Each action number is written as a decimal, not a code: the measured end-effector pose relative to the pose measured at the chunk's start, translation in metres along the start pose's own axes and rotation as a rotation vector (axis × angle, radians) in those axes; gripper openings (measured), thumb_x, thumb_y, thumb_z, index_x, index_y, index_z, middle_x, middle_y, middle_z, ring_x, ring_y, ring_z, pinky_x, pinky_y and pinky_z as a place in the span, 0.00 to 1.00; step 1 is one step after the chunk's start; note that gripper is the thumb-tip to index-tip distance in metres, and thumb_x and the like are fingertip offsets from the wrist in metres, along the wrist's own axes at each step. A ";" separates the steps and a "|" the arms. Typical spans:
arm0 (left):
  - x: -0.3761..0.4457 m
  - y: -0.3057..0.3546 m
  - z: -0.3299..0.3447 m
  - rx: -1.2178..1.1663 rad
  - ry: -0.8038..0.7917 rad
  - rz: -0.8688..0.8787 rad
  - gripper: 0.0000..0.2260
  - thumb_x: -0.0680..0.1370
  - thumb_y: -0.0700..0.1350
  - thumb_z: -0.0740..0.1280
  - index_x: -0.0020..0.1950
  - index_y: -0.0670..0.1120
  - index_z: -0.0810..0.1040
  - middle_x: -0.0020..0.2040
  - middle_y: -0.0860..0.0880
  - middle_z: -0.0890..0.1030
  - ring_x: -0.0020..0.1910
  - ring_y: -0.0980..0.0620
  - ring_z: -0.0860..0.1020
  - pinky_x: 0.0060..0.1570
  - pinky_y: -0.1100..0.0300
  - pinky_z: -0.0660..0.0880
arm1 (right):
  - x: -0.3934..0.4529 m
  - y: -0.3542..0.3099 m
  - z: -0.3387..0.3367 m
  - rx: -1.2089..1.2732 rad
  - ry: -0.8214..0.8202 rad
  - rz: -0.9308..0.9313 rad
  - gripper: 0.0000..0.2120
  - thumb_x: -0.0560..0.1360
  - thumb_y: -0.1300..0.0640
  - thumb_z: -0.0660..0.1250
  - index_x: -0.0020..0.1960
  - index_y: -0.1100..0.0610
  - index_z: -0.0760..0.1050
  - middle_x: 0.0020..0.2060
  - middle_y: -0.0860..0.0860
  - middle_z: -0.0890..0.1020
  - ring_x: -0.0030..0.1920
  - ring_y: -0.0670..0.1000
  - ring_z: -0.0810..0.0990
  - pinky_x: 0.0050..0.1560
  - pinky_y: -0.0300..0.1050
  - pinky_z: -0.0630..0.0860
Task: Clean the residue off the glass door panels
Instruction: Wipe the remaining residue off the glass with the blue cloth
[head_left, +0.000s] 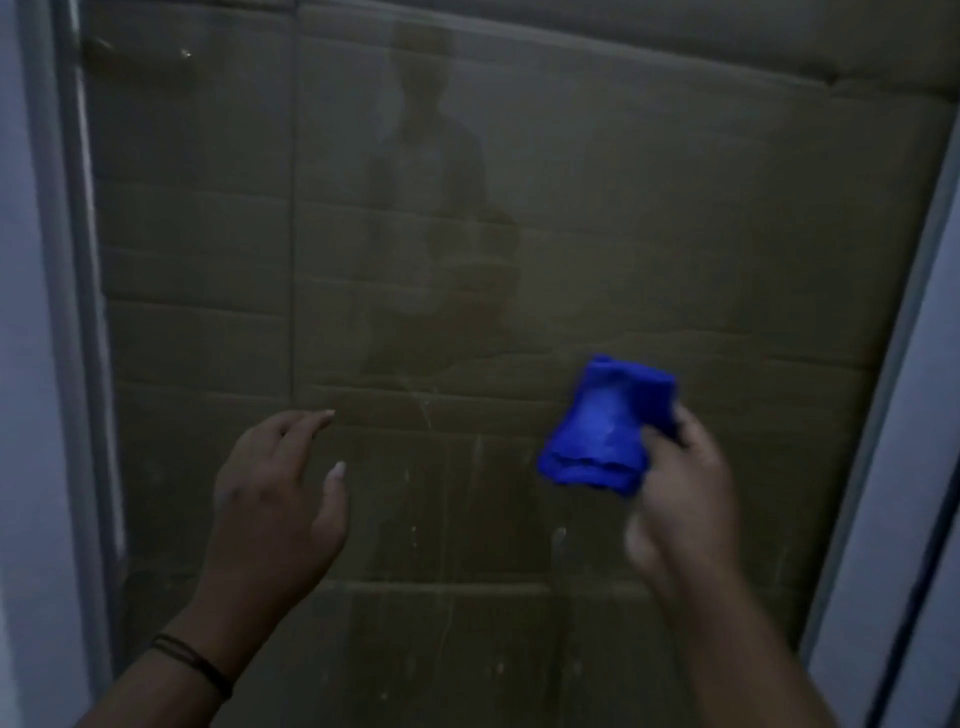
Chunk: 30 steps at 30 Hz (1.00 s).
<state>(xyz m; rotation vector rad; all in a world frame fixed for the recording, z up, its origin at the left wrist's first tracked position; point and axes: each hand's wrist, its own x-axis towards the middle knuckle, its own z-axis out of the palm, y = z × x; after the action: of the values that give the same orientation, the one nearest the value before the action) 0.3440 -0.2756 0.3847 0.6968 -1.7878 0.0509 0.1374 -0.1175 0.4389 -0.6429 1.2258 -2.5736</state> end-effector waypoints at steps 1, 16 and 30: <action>-0.001 0.001 0.000 0.004 -0.014 -0.001 0.20 0.71 0.44 0.64 0.61 0.39 0.77 0.54 0.41 0.78 0.54 0.42 0.75 0.57 0.50 0.70 | 0.007 -0.009 -0.016 -0.039 0.091 -0.065 0.19 0.77 0.69 0.56 0.63 0.55 0.74 0.51 0.54 0.82 0.37 0.44 0.81 0.33 0.35 0.78; -0.009 -0.016 -0.010 -0.004 -0.047 -0.030 0.20 0.71 0.44 0.64 0.62 0.39 0.76 0.55 0.41 0.77 0.56 0.42 0.74 0.57 0.49 0.70 | -0.022 0.098 0.027 -0.871 0.011 -0.639 0.25 0.72 0.76 0.59 0.66 0.61 0.71 0.69 0.56 0.68 0.71 0.55 0.65 0.71 0.44 0.60; -0.013 -0.027 -0.020 -0.031 0.043 -0.075 0.17 0.72 0.40 0.65 0.60 0.38 0.77 0.54 0.40 0.78 0.56 0.41 0.75 0.59 0.54 0.67 | -0.055 0.045 0.043 0.047 -0.095 0.088 0.17 0.77 0.68 0.59 0.54 0.49 0.77 0.44 0.47 0.85 0.43 0.46 0.83 0.45 0.41 0.79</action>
<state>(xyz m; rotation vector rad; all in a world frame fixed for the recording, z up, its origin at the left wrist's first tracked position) 0.3763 -0.2847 0.3719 0.7349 -1.7169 -0.0124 0.2066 -0.1548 0.4124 -0.6775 1.1339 -2.4622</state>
